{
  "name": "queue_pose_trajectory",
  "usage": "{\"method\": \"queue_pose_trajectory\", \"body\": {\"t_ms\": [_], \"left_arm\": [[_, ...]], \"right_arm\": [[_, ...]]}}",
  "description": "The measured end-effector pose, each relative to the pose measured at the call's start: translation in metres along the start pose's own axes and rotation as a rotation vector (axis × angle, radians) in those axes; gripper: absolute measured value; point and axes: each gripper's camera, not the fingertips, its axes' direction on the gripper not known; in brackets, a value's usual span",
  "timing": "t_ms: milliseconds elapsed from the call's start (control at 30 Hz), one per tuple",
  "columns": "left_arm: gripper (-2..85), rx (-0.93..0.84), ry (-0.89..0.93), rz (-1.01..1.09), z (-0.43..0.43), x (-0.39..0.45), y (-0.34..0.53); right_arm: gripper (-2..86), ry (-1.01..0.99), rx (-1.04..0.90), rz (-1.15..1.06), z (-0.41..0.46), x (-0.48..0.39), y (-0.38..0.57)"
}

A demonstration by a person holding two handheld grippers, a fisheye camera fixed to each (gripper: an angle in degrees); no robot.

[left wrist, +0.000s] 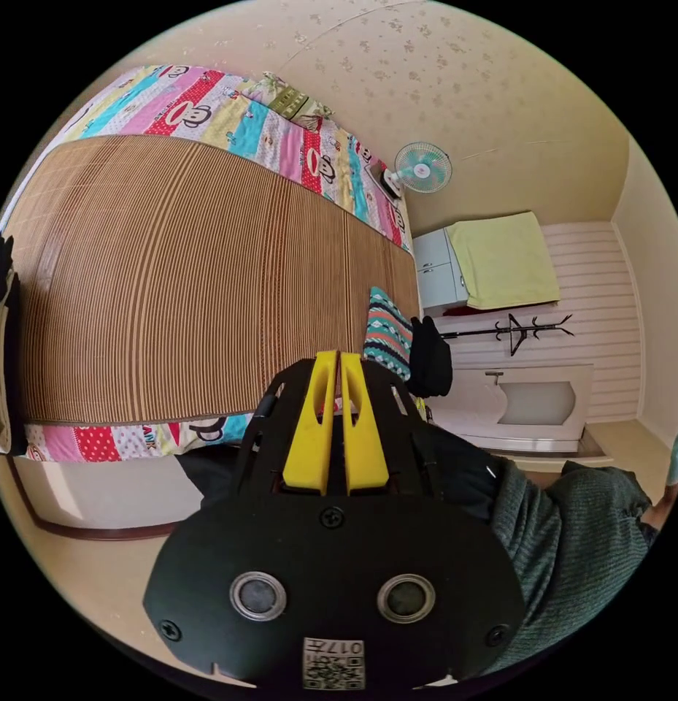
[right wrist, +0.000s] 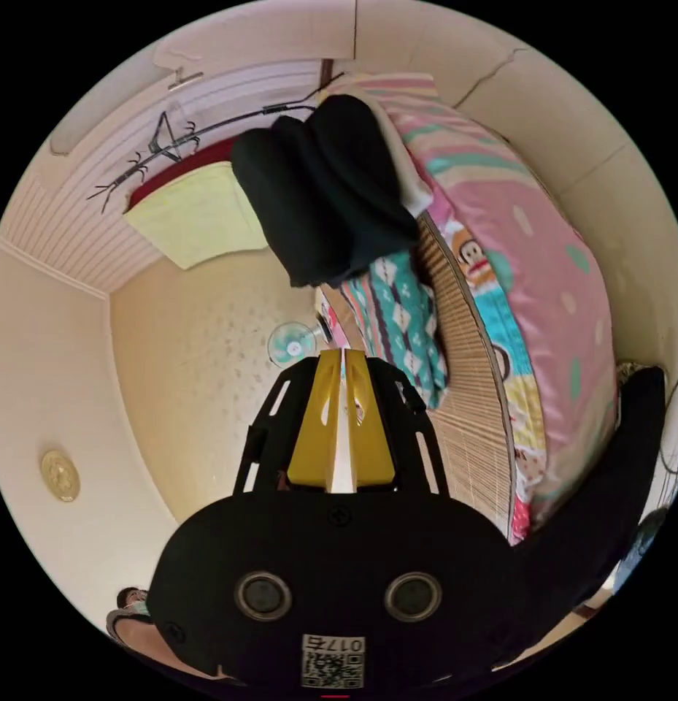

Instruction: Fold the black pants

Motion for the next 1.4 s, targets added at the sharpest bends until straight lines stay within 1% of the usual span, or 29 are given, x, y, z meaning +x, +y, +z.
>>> {"method": "queue_pose_trajectory", "body": {"t_ms": [33, 67, 133, 200, 267, 400, 433, 500, 567, 600, 667, 700, 767, 800, 867, 900, 967, 1000, 1067, 1100, 1167, 1200, 1233, 1267, 1300, 1333, 1367, 1400], "left_arm": [[-1.0, 0.013, -0.011, -0.019, 0.005, 0.002, 0.003], [-1.0, 0.020, -0.016, -0.029, 0.007, 0.003, 0.005], [-1.0, 0.052, -0.027, -0.070, 0.016, 0.008, 0.012], [-1.0, 0.079, -0.034, -0.093, 0.021, 0.013, 0.016], [-1.0, 0.109, -0.054, -0.110, 0.026, 0.021, 0.019], [-1.0, 0.137, -0.061, -0.130, 0.044, 0.038, 0.019], [-1.0, 0.128, -0.064, -0.130, 0.051, 0.043, 0.017], [-1.0, 0.120, -0.076, -0.120, 0.059, 0.054, 0.015], [-1.0, 0.130, -0.089, -0.107, 0.064, 0.063, 0.014], [-1.0, 0.142, -0.098, -0.108, 0.067, 0.066, 0.015], [-1.0, 0.154, -0.101, -0.118, 0.070, 0.068, 0.016], [-1.0, 0.153, -0.098, -0.123, 0.073, 0.067, 0.016], [-1.0, 0.148, -0.101, -0.127, 0.077, 0.065, 0.014], [-1.0, 0.145, -0.107, -0.130, 0.079, 0.063, 0.012], [-1.0, 0.153, -0.104, -0.135, 0.081, 0.061, 0.009], [-1.0, 0.163, -0.092, -0.134, 0.082, 0.061, 0.007], [-1.0, 0.175, -0.075, -0.123, 0.086, 0.064, 0.003], [-1.0, 0.176, -0.076, -0.111, 0.089, 0.067, 0.000], [-1.0, 0.170, -0.080, -0.096, 0.096, 0.071, -0.003], [-1.0, 0.164, -0.079, -0.088, 0.102, 0.073, -0.005], [-1.0, 0.151, -0.068, -0.089, 0.112, 0.072, -0.006], [-1.0, 0.147, -0.051, -0.098, 0.117, 0.069, -0.006], [-1.0, 0.150, -0.030, -0.107, 0.120, 0.066, -0.003], [-1.0, 0.154, -0.021, -0.112, 0.122, 0.064, -0.002], [-1.0, 0.161, -0.013, -0.122, 0.123, 0.061, 0.002], [-1.0, 0.165, -0.017, -0.131, 0.123, 0.058, 0.007], [-1.0, 0.167, -0.023, -0.136, 0.123, 0.056, 0.010], [-1.0, 0.173, -0.039, -0.149, 0.122, 0.052, 0.017]], "right_arm": [[4.7, -0.005, 0.043, -0.022, 0.000, -0.015, -0.007], [8.9, 0.018, 0.072, -0.034, 0.002, -0.030, -0.012], [13.2, 0.087, 0.098, -0.036, 0.007, -0.048, -0.019], [14.9, 0.141, 0.087, -0.056, 0.014, -0.060, -0.022], [15.7, 0.207, 0.034, -0.072, 0.027, -0.066, -0.023], [14.1, 0.171, -0.053, -0.061, 0.045, -0.054, -0.015], [11.6, 0.108, -0.064, -0.062, 0.046, -0.051, -0.007], [8.2, 0.085, -0.051, -0.089, 0.045, -0.058, 0.012], [4.4, 0.038, -0.128, -0.266, 0.047, -0.091, 0.037], [3.7, 0.025, -0.158, -0.320, 0.050, -0.103, 0.042], [1.4, 0.089, -0.278, -0.570, 0.071, -0.172, 0.064], [1.0, 0.127, -0.313, -0.639, 0.081, -0.193, 0.070], [0.3, 0.315, -0.471, -0.959, 0.131, -0.280, 0.112], [0.2, 0.353, -0.517, -1.044, 0.146, -0.299, 0.127], [0.0, 0.425, -0.763, -1.347, 0.202, -0.352, 0.199], [0.0, 0.430, -0.847, -1.411, 0.215, -0.359, 0.221], [0.2, 0.405, -1.238, -1.598, 0.264, -0.360, 0.314], [0.2, 0.388, -1.332, -1.619, 0.275, -0.354, 0.337], [0.6, 0.370, -1.719, -1.603, 0.315, -0.306, 0.423], [0.8, 0.380, -1.803, -1.587, 0.324, -0.288, 0.444], [1.8, 0.484, -2.074, -1.484, 0.359, -0.199, 0.518], [2.1, 0.535, -2.122, -1.431, 0.367, -0.173, 0.532], [2.7, 0.649, -2.190, -1.292, 0.384, -0.122, 0.552], [2.2, 0.703, -2.247, -1.129, 0.395, -0.078, 0.564], [2.0, 0.682, -2.279, -1.044, 0.397, -0.061, 0.568], [1.8, 0.622, -2.298, -0.881, 0.401, -0.037, 0.571], [1.6, 0.576, -2.237, -0.783, 0.405, -0.023, 0.566], [1.6, 0.559, -2.180, -0.762, 0.406, -0.020, 0.562]]}}
